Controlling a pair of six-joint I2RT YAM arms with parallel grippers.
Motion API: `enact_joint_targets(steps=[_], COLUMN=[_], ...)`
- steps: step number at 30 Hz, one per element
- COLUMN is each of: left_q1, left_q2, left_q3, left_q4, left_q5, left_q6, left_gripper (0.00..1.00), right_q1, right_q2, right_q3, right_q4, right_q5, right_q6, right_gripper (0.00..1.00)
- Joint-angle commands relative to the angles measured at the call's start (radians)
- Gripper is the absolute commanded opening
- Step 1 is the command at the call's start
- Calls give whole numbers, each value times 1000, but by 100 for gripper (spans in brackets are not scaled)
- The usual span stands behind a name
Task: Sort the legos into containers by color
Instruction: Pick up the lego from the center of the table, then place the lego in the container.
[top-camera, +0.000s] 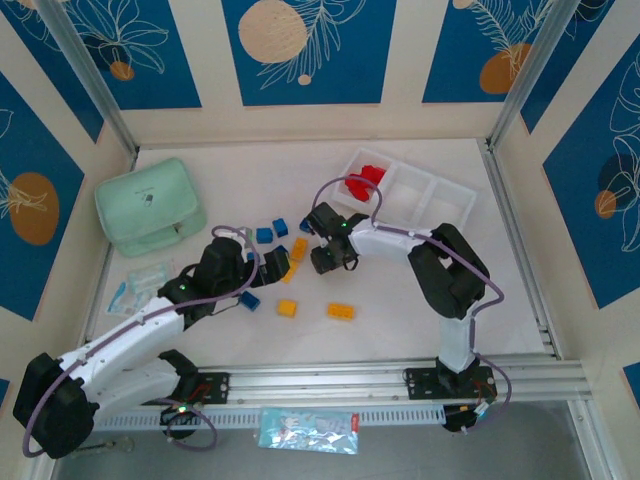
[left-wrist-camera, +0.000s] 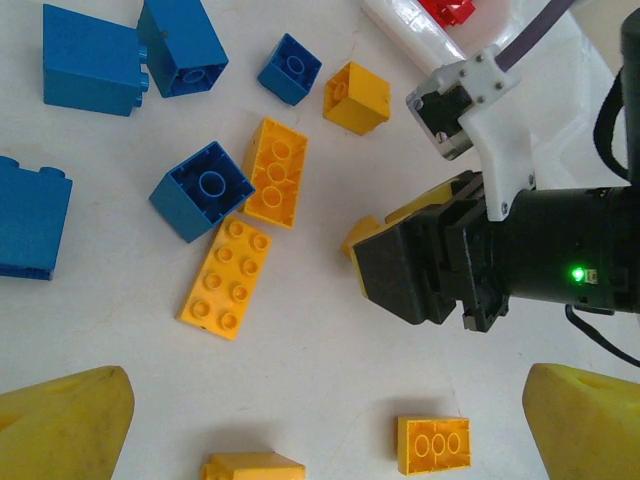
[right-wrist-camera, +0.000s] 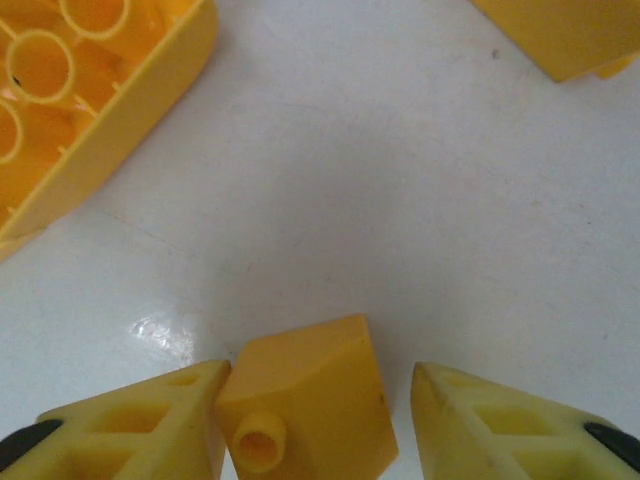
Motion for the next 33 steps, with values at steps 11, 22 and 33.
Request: enact_joint_targets(steps=[11, 22, 33], left_q1=[7, 5, -21], left_q2=[19, 120, 287], left_q3=[19, 124, 252], left_q4=[6, 24, 68], left_q5=[10, 114, 191], left_q6=[23, 64, 98], left_gripper=[99, 99, 99], right_q1=[-20, -160, -413], right_q2=[-42, -212, -170], right_q3=[-5, 2, 178], right_q4=[-7, -71, -134], right_q5=[-17, -72, -36], right_q6=[19, 67, 87], right_gripper=[28, 27, 27])
